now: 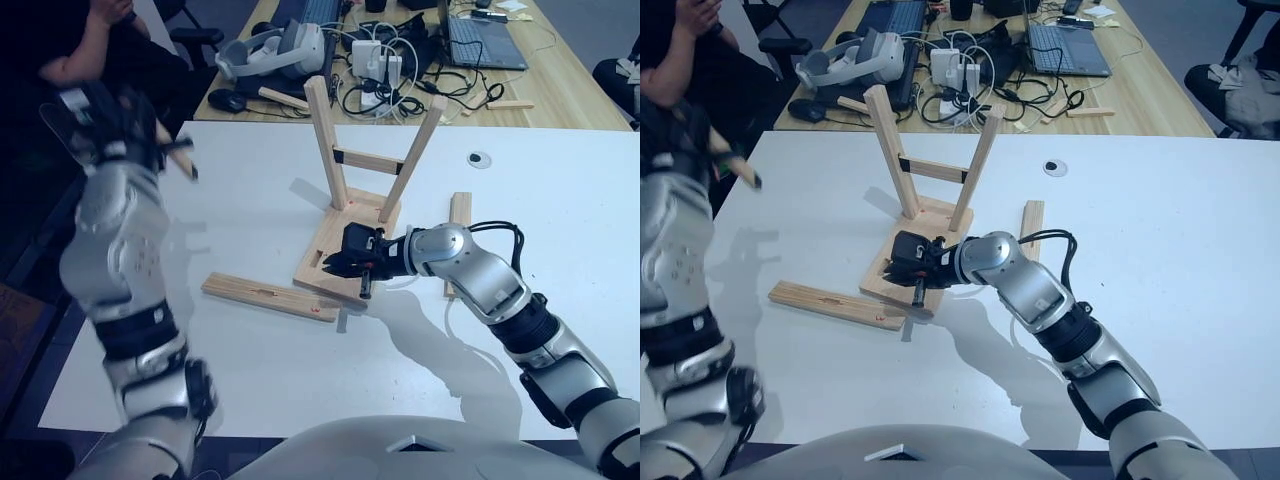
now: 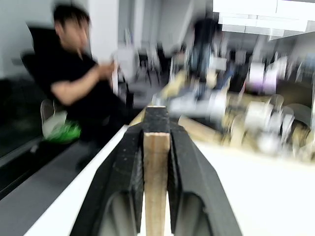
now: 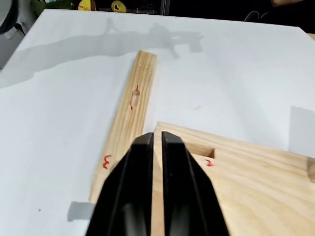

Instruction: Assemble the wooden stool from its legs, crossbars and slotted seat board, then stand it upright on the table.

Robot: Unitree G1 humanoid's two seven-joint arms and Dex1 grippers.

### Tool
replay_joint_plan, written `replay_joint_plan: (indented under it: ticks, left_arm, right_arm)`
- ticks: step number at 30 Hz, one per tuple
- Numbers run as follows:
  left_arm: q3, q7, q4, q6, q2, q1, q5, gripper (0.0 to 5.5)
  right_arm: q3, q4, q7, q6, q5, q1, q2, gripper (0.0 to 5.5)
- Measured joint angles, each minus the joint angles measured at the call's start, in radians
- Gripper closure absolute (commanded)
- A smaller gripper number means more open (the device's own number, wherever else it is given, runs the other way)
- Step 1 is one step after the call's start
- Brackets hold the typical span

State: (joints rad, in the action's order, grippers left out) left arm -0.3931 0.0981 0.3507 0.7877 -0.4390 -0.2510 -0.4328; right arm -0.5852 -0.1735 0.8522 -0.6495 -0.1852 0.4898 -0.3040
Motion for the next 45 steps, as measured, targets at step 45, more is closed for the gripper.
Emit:
replay_joint_plan:
  ticks: [45]
  left_arm:
    - [-0.050,0.001,-0.018,-0.144,0.120,-0.117,0.108,5.09]
  right_arm:
    - [-0.023,0.865,-0.145,-0.047,0.182,0.315,0.423,5.50]
